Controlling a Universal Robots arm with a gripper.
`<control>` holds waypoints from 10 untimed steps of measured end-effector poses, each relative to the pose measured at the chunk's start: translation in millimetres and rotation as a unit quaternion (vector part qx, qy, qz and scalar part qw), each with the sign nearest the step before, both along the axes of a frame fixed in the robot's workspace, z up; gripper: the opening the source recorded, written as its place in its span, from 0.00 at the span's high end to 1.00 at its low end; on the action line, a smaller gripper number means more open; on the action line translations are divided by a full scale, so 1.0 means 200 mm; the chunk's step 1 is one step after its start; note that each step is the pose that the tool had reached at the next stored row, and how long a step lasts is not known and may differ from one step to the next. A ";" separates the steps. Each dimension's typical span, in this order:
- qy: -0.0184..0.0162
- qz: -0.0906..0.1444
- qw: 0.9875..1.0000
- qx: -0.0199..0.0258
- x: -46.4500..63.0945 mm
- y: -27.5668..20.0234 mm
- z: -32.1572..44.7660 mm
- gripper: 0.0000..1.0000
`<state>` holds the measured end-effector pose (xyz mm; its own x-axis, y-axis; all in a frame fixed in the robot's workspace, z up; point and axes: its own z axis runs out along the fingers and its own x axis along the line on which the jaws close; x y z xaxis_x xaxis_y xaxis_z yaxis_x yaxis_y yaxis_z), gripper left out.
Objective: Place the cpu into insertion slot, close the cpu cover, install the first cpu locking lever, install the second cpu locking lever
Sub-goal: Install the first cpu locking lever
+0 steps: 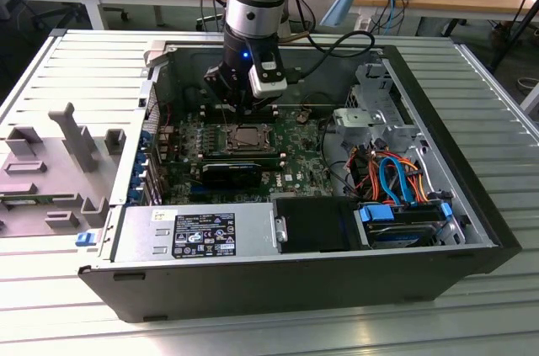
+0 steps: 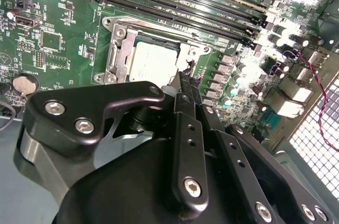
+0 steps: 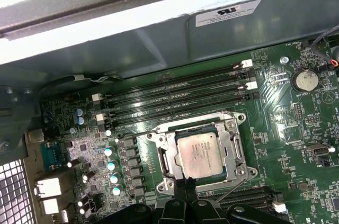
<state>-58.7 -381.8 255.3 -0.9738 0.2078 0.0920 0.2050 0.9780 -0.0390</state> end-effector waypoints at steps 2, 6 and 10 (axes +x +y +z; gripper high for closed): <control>0.000 0.001 1.000 0.000 0.00 0.000 0.000 0.89; 0.000 0.003 1.000 0.000 0.00 0.000 0.000 0.89; 0.000 0.005 1.000 0.000 0.00 0.000 0.000 0.89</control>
<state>-58.7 -381.8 255.3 -0.9758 0.1982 0.0920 0.1953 0.9800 -0.0390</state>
